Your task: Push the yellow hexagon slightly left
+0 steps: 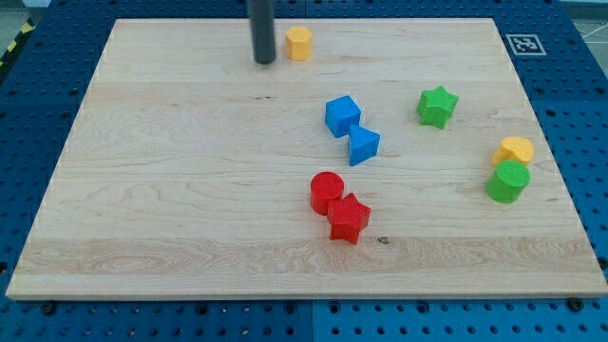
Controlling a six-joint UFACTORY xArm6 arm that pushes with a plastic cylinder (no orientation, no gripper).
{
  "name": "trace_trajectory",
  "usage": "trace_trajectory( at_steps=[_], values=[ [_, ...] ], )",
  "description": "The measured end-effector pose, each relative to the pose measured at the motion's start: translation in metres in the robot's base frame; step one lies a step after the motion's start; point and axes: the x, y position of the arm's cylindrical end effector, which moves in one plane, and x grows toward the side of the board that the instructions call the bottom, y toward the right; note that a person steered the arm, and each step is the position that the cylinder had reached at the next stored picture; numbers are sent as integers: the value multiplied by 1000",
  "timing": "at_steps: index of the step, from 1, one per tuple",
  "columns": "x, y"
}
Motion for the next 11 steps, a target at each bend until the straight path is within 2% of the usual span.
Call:
trace_trajectory(
  at_steps=[1,2,3,4,5,8,10,11],
  values=[
    [37,22],
    [44,62],
    [35,116],
    [-6,137],
    [-6,134],
    [-29,22],
    [-6,57],
    [-22,54]
  ],
)
